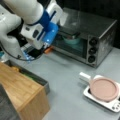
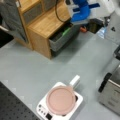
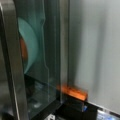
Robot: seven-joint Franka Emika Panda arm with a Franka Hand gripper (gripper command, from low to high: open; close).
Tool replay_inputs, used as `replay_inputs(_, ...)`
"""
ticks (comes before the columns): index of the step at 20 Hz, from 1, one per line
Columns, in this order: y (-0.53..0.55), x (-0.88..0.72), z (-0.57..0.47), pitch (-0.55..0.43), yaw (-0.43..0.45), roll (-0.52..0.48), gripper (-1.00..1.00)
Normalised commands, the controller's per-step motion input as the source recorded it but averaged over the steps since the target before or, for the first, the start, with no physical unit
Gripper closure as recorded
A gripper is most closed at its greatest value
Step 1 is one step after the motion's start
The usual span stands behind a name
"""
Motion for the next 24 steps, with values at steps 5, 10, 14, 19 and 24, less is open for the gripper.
replay_inputs(5, 0.66, -0.37, -0.19, -0.170, -0.099, -0.106, -1.00)
replay_inputs(10, 0.62, -0.33, -0.11, -0.202, -0.233, -0.051, -1.00)
replay_inputs(14, 0.65, -0.33, -0.02, -0.209, -0.279, 0.070, -1.00)
replay_inputs(19, 0.61, -0.27, -0.04, -0.200, -0.258, 0.097, -1.00)
replay_inputs(24, 0.38, -0.16, -0.14, -0.169, -0.210, 0.121, -1.00)
